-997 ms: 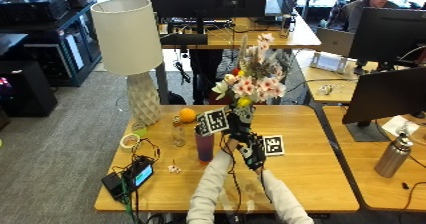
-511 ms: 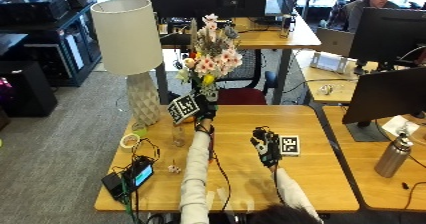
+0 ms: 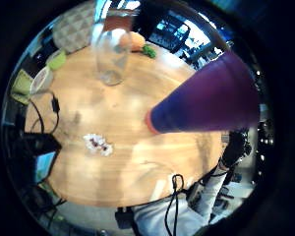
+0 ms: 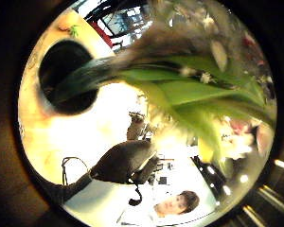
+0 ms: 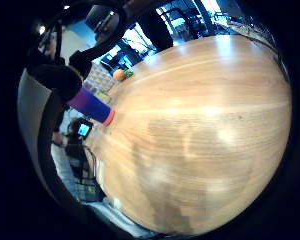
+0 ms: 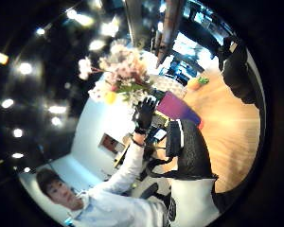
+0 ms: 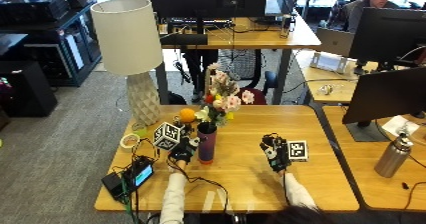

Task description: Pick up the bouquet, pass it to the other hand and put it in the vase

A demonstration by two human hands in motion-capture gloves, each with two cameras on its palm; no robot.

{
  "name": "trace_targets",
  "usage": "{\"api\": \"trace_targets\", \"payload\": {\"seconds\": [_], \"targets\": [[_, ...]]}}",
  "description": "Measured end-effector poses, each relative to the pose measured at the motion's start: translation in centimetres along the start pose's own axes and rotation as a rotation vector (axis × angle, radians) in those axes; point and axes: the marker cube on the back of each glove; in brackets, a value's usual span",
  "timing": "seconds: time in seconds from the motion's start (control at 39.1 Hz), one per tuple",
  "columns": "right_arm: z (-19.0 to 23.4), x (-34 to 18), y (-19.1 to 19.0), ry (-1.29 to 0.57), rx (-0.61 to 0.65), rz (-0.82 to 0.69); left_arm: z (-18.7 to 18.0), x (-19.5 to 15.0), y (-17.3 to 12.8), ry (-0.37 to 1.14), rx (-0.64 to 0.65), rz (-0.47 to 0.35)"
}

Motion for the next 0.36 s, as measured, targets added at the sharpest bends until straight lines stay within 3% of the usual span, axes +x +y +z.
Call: {"api": "trace_targets", "payload": {"seconds": [0.05, 0.1, 0.18, 0.26, 0.36], "targets": [[-0.4, 0.7, 0.0, -0.006, 0.012, -0.017, -0.9, -0.5, 2.1, -0.045, -0.085, -0.135], [-0.8, 1.5, 0.2, 0.008, 0.017, -0.010, -1.2, -0.8, 3.1, -0.081, -0.124, -0.200], [-1.3, 3.2, 0.5, 0.076, 0.011, 0.046, -0.1, -2.0, 2.7, -0.079, -0.083, -0.162], [-1.4, 4.2, 0.5, 0.071, 0.007, 0.061, 0.0, -0.7, 2.8, -0.034, -0.077, -0.150], [-1.6, 4.7, 0.5, 0.054, 0.005, 0.044, -0.1, 1.2, 1.9, -0.022, 0.032, 0.021]]}}
